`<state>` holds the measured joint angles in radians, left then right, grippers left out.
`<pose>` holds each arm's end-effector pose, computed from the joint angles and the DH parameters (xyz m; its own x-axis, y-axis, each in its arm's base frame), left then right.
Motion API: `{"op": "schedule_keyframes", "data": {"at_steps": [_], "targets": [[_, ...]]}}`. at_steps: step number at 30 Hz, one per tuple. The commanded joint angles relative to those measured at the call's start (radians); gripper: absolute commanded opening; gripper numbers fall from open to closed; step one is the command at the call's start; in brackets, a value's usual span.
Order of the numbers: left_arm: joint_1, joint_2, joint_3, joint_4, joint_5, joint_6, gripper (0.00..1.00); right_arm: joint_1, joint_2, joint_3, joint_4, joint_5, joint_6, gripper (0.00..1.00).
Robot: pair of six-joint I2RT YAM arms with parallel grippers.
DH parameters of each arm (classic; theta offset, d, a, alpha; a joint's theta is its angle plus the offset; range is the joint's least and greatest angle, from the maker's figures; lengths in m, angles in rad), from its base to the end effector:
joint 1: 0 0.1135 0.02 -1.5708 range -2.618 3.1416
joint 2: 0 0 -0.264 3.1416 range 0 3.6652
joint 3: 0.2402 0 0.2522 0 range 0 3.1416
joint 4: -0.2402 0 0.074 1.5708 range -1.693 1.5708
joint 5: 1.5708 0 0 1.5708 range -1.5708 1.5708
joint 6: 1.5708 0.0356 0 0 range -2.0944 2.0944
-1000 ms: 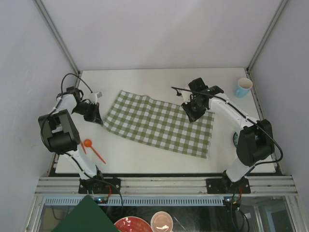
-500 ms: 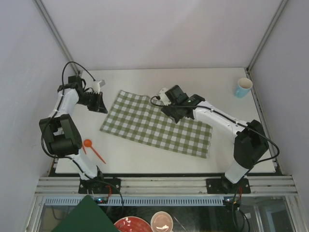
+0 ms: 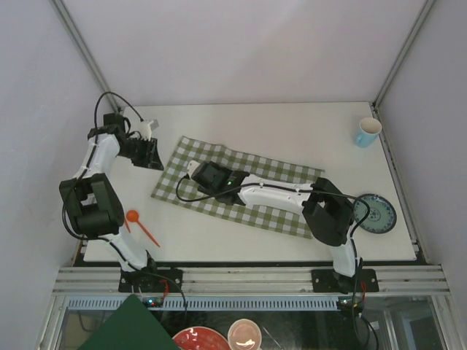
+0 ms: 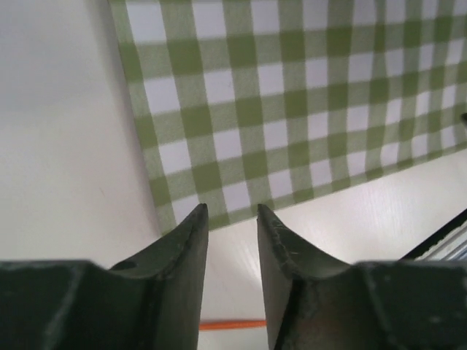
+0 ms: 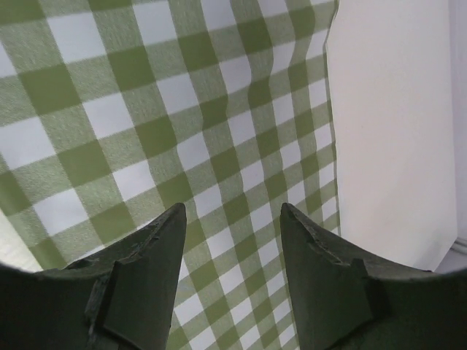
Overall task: Set the dinner table for one person
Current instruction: Pick up the napkin from the center of the board.
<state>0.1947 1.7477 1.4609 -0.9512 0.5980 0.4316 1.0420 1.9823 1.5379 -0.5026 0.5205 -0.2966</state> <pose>0.3494 0.0485 0.2639 -0.8336 0.1880 -0.5193 0.4066 0.8453 -0.3466 0.2341 0.3656 0.2192 -0.2155 -0.8714 -0.4406 -0.6959 0.4536 -0.5568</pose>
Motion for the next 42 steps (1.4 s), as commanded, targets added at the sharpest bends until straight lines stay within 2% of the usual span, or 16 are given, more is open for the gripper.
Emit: {"op": "schedule_keyframes", "data": {"at_steps": [1,3,4,8,14,19,26,34,37,42], "targets": [[0.055,-0.065,-0.108,0.041,-0.048,-0.009,0.49,-0.011,-0.056,0.054,0.033,0.034,0.015,0.55],[0.068,-0.057,-0.137,0.054,-0.058,-0.004,0.58,-0.022,-0.074,0.046,0.029,0.027,0.023,0.55],[0.071,-0.052,-0.148,0.060,-0.061,-0.004,0.59,-0.024,-0.080,0.043,0.028,0.027,0.025,0.55],[0.072,-0.011,-0.180,0.096,-0.088,-0.015,0.55,-0.031,-0.098,0.045,0.013,0.032,0.026,0.55],[0.065,0.078,-0.196,0.129,-0.072,-0.013,0.58,-0.042,-0.129,0.041,-0.007,0.025,0.033,0.55],[0.063,0.119,-0.199,0.158,-0.111,-0.019,0.60,-0.054,-0.150,0.026,-0.010,0.023,0.036,0.55],[0.061,0.153,-0.192,0.163,-0.144,-0.013,0.57,-0.062,-0.150,0.031,-0.020,0.013,0.044,0.55],[0.034,0.169,-0.216,0.127,-0.138,0.022,0.42,-0.062,-0.152,0.042,-0.022,0.016,0.031,0.55],[0.020,0.181,-0.197,0.093,-0.109,0.040,0.29,-0.062,-0.143,0.053,-0.023,0.020,0.026,0.55],[0.003,0.202,-0.137,0.045,-0.052,0.041,0.02,-0.057,-0.114,0.064,-0.018,0.011,0.039,0.54]]}}
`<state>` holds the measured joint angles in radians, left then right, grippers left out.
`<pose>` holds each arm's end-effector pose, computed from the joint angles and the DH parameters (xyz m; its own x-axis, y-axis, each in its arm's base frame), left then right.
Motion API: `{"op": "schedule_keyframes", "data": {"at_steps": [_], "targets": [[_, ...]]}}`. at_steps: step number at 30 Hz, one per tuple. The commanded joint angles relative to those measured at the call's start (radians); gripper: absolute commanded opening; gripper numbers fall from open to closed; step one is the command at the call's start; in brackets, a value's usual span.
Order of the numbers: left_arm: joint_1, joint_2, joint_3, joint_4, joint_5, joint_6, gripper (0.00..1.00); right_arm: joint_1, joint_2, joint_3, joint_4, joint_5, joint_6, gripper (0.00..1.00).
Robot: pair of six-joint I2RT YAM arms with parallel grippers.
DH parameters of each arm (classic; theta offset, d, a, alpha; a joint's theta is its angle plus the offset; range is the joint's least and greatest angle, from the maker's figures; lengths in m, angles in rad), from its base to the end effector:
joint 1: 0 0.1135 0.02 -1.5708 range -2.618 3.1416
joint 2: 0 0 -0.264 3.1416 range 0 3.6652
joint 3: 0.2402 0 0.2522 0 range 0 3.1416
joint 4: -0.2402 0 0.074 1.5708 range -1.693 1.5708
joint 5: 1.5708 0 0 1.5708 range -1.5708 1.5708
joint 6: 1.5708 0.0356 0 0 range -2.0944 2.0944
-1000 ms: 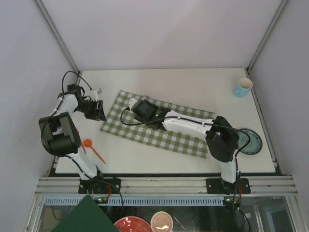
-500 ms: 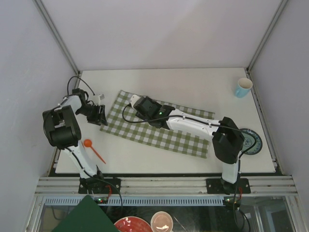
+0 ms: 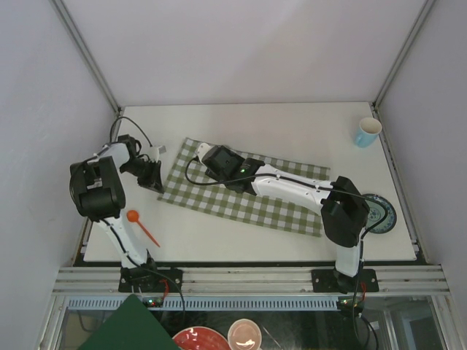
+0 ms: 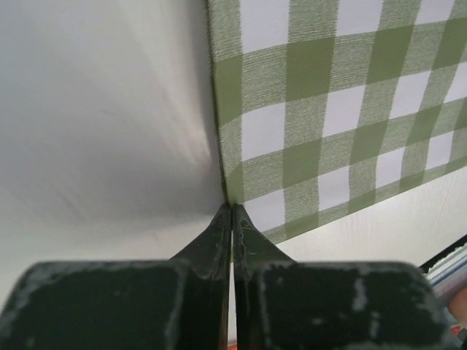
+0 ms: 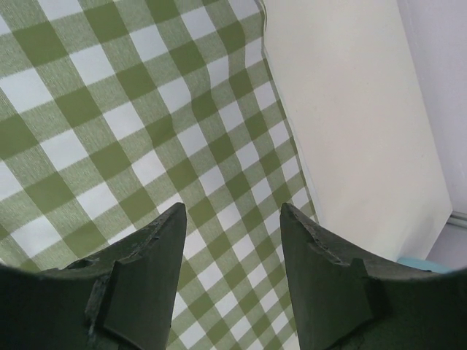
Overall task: Set the dinner table for one person
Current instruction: Pick up the napkin from the center of the board.
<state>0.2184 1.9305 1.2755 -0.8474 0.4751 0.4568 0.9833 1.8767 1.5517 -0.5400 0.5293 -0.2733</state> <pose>0.3462 0.0601 0.1536 -0.9456 0.1919 -0.2626 0.2841 0.8805 -0.3794 0.2471 0.3386 0.2642 -0.2613 -0.8127 -0.5208 -0.6308 0.5522 -0.5451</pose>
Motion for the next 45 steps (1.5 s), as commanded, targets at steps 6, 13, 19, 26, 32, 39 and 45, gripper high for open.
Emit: {"op": "schedule_keyframes", "data": {"at_steps": [6,13,19,26,32,39,45], "targets": [[-0.043,-0.012,0.116,-0.099,0.111,0.019,0.00,0.063,0.070,0.057,0.073,0.039,-0.013,0.58],[-0.044,-0.091,0.133,-0.102,0.171,-0.013,0.00,0.119,0.177,0.111,0.082,0.050,-0.030,0.60],[-0.037,-0.170,0.052,-0.066,0.164,-0.025,0.00,0.113,0.165,0.090,0.077,0.043,-0.025,0.60],[-0.027,-0.189,0.071,-0.061,0.219,-0.047,0.00,0.135,0.189,0.113,0.120,0.069,-0.031,0.61],[-0.028,-0.170,0.102,-0.073,0.253,-0.047,0.00,0.203,0.254,0.177,0.225,0.183,-0.060,0.63],[-0.028,-0.157,0.125,-0.071,0.292,-0.043,0.00,0.280,0.390,0.273,0.314,0.293,-0.119,0.69],[-0.027,-0.167,0.131,-0.072,0.280,-0.040,0.00,0.306,0.453,0.286,0.321,0.308,-0.085,0.68]]}}
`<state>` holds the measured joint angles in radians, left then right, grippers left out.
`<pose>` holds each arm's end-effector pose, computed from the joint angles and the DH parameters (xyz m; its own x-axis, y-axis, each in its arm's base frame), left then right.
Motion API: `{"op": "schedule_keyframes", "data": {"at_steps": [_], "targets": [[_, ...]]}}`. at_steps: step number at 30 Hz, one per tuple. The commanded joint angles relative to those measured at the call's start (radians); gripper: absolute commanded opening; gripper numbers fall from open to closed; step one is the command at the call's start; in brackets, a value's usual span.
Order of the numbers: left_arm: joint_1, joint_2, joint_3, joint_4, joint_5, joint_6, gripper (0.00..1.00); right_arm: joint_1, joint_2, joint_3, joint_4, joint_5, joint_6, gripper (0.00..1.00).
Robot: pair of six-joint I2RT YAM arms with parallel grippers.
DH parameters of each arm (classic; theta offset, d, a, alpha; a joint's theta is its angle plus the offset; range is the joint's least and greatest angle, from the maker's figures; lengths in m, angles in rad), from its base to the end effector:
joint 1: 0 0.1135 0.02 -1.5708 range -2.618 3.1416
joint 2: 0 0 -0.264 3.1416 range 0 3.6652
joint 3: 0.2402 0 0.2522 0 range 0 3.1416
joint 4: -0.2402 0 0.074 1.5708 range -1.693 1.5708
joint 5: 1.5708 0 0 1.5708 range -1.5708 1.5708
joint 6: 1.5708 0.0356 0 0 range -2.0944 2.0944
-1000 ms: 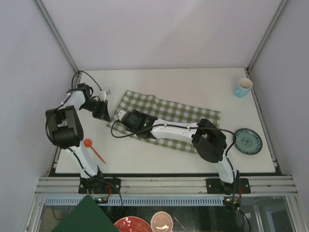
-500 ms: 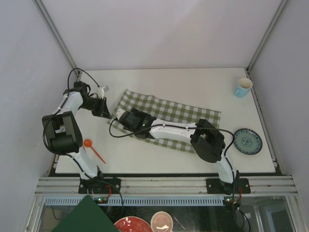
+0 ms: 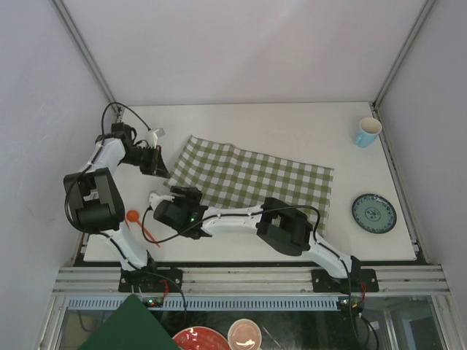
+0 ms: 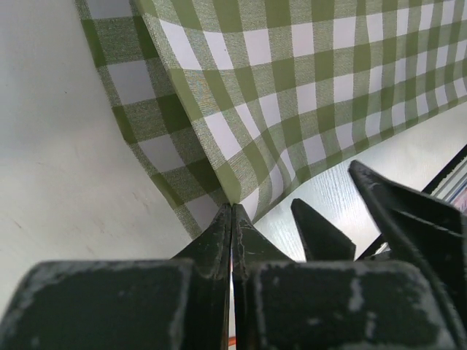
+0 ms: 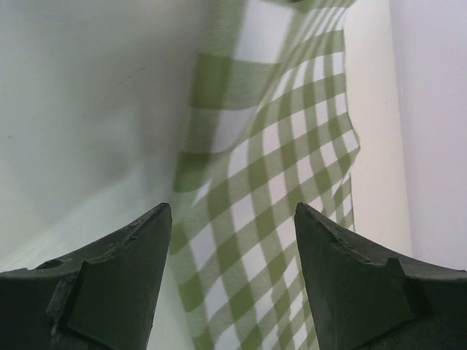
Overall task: Set the dinner table for one person
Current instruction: Pick up the napkin from the center of the board.
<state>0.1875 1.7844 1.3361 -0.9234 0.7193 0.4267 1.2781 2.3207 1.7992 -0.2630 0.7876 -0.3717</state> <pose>0.3410 0.0408 0.2206 -0.8818 0.1496 -0.4474 0.3875 0.7705 -0.5061 0.1720 0.4833 0.1666 0.0029 -0.8786 -0.4776 -0.5686 0.3914 -0.7235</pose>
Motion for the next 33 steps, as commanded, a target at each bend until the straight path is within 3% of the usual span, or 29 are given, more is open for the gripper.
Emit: {"op": "schedule_keyframes", "data": {"at_steps": [1,16,21,22,27,29,33], "targets": [[0.005,-0.022,0.072,0.003,0.034,-0.009,0.00,0.013,0.009,0.035,0.046,0.049,0.019,0.68],[0.007,-0.034,0.082,-0.001,0.047,-0.014,0.00,0.029,0.064,0.031,0.157,0.109,-0.064,0.64],[0.009,-0.034,0.085,-0.002,0.055,-0.013,0.00,0.027,0.100,0.052,0.190,0.127,-0.095,0.26],[0.010,-0.034,0.088,-0.006,0.057,-0.012,0.00,0.026,0.107,0.058,0.187,0.129,-0.097,0.22],[0.017,-0.041,0.081,-0.012,0.072,-0.003,0.00,0.023,0.110,0.046,0.201,0.145,-0.119,0.13],[0.016,-0.041,0.079,-0.014,0.072,0.001,0.00,0.019,0.101,0.032,0.212,0.145,-0.125,0.00],[0.024,-0.040,0.080,-0.020,0.088,0.009,0.00,0.020,0.107,0.059,0.198,0.159,-0.133,0.00]]}}
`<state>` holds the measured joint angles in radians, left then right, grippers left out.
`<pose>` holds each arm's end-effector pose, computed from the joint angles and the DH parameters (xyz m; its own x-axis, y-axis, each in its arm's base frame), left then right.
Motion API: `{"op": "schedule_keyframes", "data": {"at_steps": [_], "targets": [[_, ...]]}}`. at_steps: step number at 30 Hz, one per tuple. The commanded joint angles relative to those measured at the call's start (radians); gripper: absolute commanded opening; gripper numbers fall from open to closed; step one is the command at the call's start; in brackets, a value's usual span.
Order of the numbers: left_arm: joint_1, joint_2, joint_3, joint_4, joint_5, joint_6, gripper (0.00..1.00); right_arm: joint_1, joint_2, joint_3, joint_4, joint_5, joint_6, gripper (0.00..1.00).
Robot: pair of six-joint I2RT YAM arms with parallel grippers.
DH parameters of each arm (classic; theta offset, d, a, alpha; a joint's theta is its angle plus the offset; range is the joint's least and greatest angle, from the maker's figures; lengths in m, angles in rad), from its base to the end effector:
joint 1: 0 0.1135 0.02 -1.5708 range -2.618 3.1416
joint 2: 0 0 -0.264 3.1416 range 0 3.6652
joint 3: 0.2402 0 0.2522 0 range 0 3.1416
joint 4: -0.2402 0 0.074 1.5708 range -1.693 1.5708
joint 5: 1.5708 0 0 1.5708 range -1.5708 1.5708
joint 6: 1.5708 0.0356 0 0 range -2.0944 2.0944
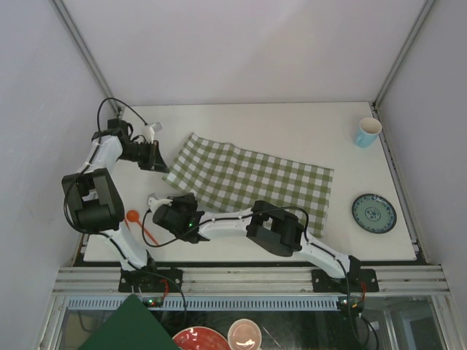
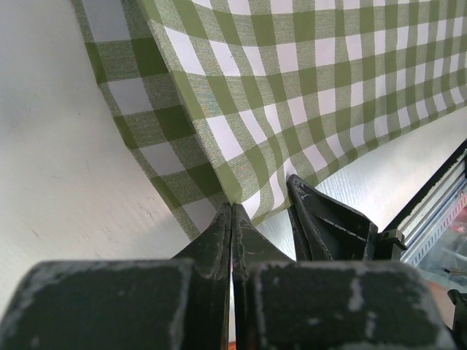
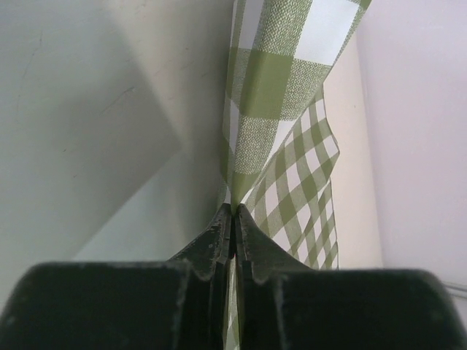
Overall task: Set the dinner table for one person
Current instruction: Pick up the napkin from the center of the board.
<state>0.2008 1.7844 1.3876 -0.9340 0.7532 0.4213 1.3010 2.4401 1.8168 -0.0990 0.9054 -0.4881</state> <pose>0.3467 0.0457 0.2351 -0.8629 0.1288 -0.4886 0.4019 0.7612 -0.5091 0.1676 0.5010 0.1262 0.0496 -0.9067 -0.4188 -0.4692 0.3490 -0.8112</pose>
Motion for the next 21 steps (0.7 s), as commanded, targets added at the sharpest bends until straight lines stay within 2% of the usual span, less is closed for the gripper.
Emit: {"op": "schedule_keyframes", "data": {"at_steps": [1,3,6,10,11,12,13,21], "targets": [[0.012,-0.042,0.025,-0.007,0.056,0.014,0.00,-0.001,-0.013,0.052,0.023,0.043,-0.015,0.00],[0.013,-0.044,0.024,-0.007,0.056,0.012,0.02,0.007,-0.020,0.063,0.024,0.056,-0.034,0.00],[0.025,-0.046,0.022,-0.009,0.063,0.015,0.09,0.015,-0.057,0.087,0.004,0.070,-0.054,0.00],[0.052,-0.058,0.032,-0.009,0.075,0.013,0.34,0.009,-0.121,0.193,-0.192,0.042,0.015,0.00],[0.060,-0.060,0.038,-0.013,0.081,0.012,0.59,0.007,-0.138,0.206,-0.207,0.044,0.015,0.00],[0.067,-0.059,0.046,-0.021,0.087,0.013,0.95,0.007,-0.157,0.217,-0.224,0.041,0.016,0.00],[0.072,-0.059,0.054,-0.029,0.093,0.019,0.99,0.007,-0.175,0.222,-0.226,0.042,0.008,0.00],[0.117,-0.089,0.010,-0.004,0.095,0.030,1.00,-0.005,-0.269,0.329,-0.376,0.037,0.025,0.00]]}}
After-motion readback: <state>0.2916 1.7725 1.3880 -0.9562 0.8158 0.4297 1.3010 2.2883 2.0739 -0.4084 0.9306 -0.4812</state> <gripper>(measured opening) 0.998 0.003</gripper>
